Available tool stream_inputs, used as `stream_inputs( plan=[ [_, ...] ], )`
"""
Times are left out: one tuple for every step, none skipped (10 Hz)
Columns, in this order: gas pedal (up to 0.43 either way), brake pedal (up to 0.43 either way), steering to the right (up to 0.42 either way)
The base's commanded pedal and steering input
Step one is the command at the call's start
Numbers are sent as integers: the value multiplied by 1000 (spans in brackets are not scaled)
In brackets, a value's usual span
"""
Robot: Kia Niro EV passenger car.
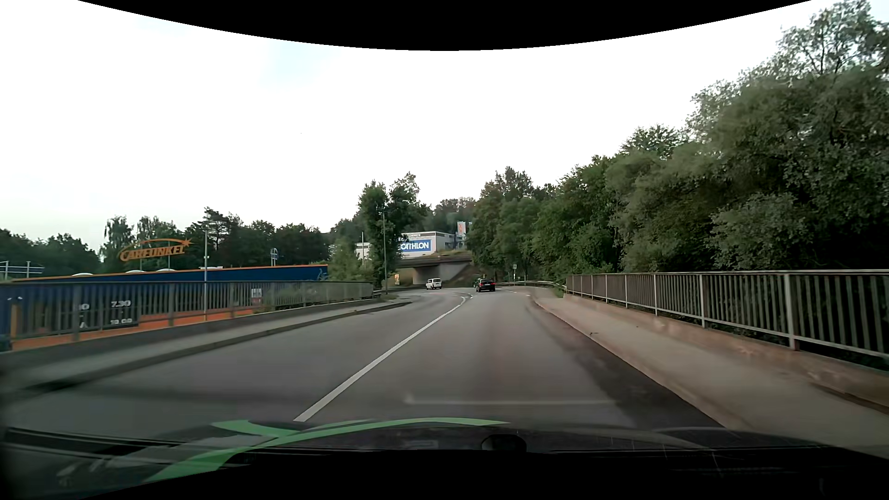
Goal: Follow the waypoints while adhering to traffic rules and regulations
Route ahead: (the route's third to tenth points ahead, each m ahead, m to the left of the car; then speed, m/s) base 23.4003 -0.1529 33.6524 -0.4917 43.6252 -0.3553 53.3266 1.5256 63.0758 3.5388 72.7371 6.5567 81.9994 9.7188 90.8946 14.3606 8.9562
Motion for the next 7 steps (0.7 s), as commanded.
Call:
stream_inputs(
  plan=[
    [157, 0, 38],
    [157, 0, 36],
    [157, 0, 36],
    [138, 0, 32],
    [138, 0, 29],
    [138, 0, 27],
    [138, 0, 23]
  ],
)
